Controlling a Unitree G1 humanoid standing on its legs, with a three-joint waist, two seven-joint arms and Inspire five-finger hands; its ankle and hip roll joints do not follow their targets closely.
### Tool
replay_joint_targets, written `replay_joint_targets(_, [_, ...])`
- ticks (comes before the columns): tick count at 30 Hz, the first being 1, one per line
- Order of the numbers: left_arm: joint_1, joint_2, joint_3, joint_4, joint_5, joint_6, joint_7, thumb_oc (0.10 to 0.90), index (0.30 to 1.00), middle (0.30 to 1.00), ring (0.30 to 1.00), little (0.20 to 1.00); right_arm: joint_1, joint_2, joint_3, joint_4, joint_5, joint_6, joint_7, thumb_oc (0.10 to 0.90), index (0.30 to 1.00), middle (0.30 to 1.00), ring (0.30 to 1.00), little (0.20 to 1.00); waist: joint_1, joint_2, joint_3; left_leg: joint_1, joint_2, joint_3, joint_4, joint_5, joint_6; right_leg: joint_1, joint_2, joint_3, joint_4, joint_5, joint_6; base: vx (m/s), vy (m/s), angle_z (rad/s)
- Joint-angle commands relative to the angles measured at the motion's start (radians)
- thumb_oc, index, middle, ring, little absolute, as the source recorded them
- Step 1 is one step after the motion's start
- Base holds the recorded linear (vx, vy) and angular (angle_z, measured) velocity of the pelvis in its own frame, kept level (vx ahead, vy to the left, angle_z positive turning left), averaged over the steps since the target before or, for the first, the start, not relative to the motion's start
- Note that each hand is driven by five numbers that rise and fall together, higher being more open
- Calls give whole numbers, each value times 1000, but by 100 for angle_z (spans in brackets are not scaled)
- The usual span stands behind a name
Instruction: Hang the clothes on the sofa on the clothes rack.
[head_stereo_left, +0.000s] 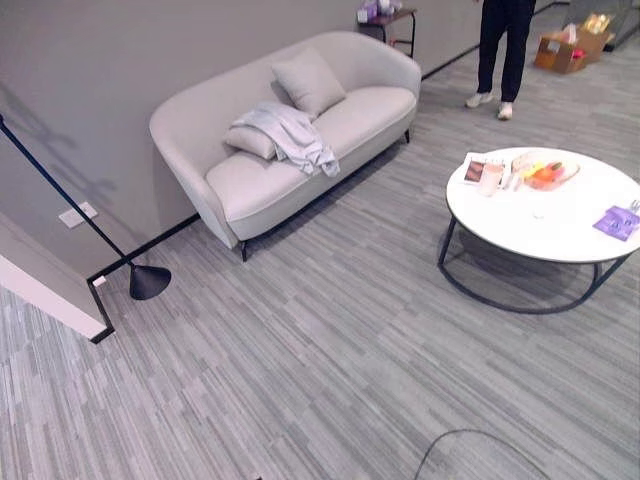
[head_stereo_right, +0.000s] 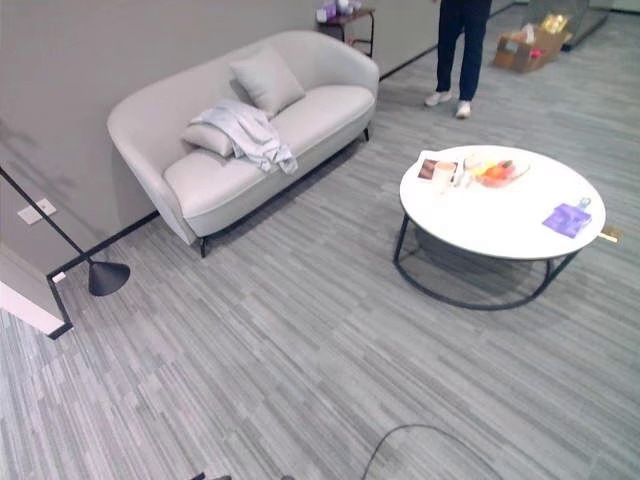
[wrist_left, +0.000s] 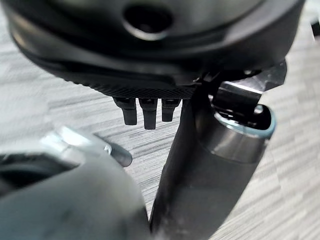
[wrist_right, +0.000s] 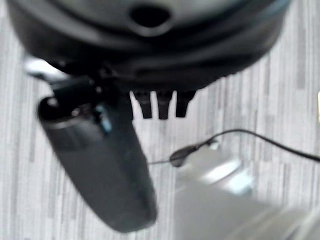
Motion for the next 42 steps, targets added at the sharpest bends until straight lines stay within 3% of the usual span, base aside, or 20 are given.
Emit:
replay_joint_targets(1, [13,-3,3,63,44,-14,-3,800,900,900,900,900,8,8,-48,69,2,-2,18,800,900,900,900,900,17,-10,-35,3,-23,-11,4,-101,-7,40,-80,-60,-266,105,-1,95,-105,7])
replay_joint_targets(2, [13,-3,3,63,44,-14,-3,800,900,900,900,900,8,8,-48,69,2,-2,18,800,900,900,900,900,16,-8,-33,6,-21,-13,3,-101,-8,45,-78,-63,-271,107,-1,162,-214,8])
replay_joint_targets(3, [0,6,3,59,56,-19,4,800,900,900,900,900,6,16,-48,65,8,-6,13,800,900,900,900,900,23,-24,-37,3,-29,-27,2,-112,-21,53,-127,-46,-440,160,-2,179,-213,14])
replay_joint_targets(6, [-6,14,-8,57,57,-29,15,800,900,900,900,900,-4,37,-55,54,20,-6,13,800,900,900,900,900,30,-34,-43,30,-9,-54,14,-159,-39,34,-217,17,-627,297,28,348,-267,-2])
replay_joint_targets(8, [-8,18,-7,64,60,-29,16,800,900,900,900,900,1,46,-68,51,43,-6,12,800,900,900,900,900,30,-61,-52,47,-9,-57,19,-183,-46,46,-210,2,-639,316,39,382,-260,2])
replay_joint_targets(13, [-19,21,-26,60,75,-34,37,800,900,900,900,900,-1,64,-56,48,80,-23,-13,800,900,900,900,900,0,-71,-75,91,119,-84,26,-206,-91,16,-97,-7,-530,237,1,355,-351,17])
replay_joint_targets(14, [-28,16,-45,56,82,-42,54,800,900,900,900,900,-2,72,-34,40,91,-41,-24,800,900,900,900,900,-7,-57,-85,85,181,-91,46,-188,-118,38,-32,-25,-543,209,-26,307,-423,-27])
replay_joint_targets(19, [-50,15,-84,20,105,-54,64,800,900,900,900,900,-7,80,18,20,86,-53,-25,800,900,900,900,900,0,-57,-104,38,235,-103,162,-67,-164,91,57,-39,-627,185,-75,258,-273,-9])
replay_joint_targets(20, [-53,15,-100,6,126,-55,62,800,900,900,900,900,-8,82,38,22,84,-56,-26,800,900,900,900,900,8,-64,-113,18,262,-80,252,-3,-179,138,98,-40,-682,164,-106,294,-270,-22])
replay_joint_targets(24, [-49,30,-81,1,118,-53,73,800,900,900,900,900,-20,59,47,23,76,-59,-29,800,900,900,900,900,19,-94,-89,-32,290,-14,400,56,-166,190,116,-36,-697,135,-135,232,-216,-4])
replay_joint_targets(27, [-52,34,-65,0,99,-55,76,800,900,900,900,900,-41,43,69,13,49,-58,-30,800,900,900,900,900,36,-113,-69,-58,244,-4,413,-5,-143,206,107,-20,-697,128,-133,161,-95,-10])
replay_joint_targets(28, [-59,34,-44,-2,70,-60,79,800,900,900,900,900,-50,45,97,-9,17,-60,-24,800,900,900,900,900,60,-136,-57,-157,124,-28,413,-103,-119,216,90,-15,-697,115,-124,173,-47,-2])
replay_joint_targets(29, [-60,34,-30,-3,41,-64,82,800,900,900,900,900,-54,51,120,-29,6,-62,-19,800,900,900,900,900,71,-140,-51,-204,75,-21,371,-141,-107,222,90,-18,-697,104,-120,170,-43,19])
replay_joint_targets(30, [-60,35,-30,-3,41,-64,81,800,900,900,900,900,-54,52,120,-30,6,-62,-19,800,900,900,900,900,68,-143,-55,-209,70,-23,367,-136,-105,217,85,-20,-697,105,-119,212,6,40])
replay_joint_targets(31, [-61,41,-3,-10,9,-67,75,800,900,900,900,900,-65,75,180,-66,-36,-69,8,800,900,900,900,900,103,-129,-43,-285,6,5,176,-18,-96,237,128,-17,-697,76,-120,242,11,49])
replay_joint_targets(32, [-56,44,2,-8,1,-66,67,800,900,900,900,900,-72,79,204,-78,-61,-70,18,800,900,900,900,900,124,-121,-43,-318,-9,1,104,55,-97,248,152,-8,-697,63,-121,243,9,37])
replay_joint_targets(33, [-56,44,2,-8,1,-66,67,800,900,900,900,900,-73,79,204,-78,-62,-70,18,800,900,900,900,900,124,-121,-45,-319,-9,0,100,60,-97,244,152,-9,-697,65,-121,201,-3,18])
replay_joint_targets(35, [-35,55,29,8,-14,-63,62,800,900,900,900,900,-98,109,255,-114,-101,-85,26,800,900,900,900,900,192,-123,-31,-428,-38,14,-19,139,-121,307,207,33,-697,1,-139,366,10,-31])
replay_joint_targets(40, [-11,64,65,20,-23,-63,64,800,900,900,900,900,-113,152,325,-165,-134,-91,37,800,900,900,900,900,241,-156,-29,-440,-22,36,-20,151,-99,368,244,54,-697,-30,-154,298,26,-32])
replay_joint_targets(42, [3,89,75,20,-4,-57,73,800,900,900,900,900,-95,202,355,-192,-136,-96,39,800,900,900,900,900,268,-227,-28,-416,-25,41,39,170,-71,419,248,70,-665,-55,-153,479,91,2])
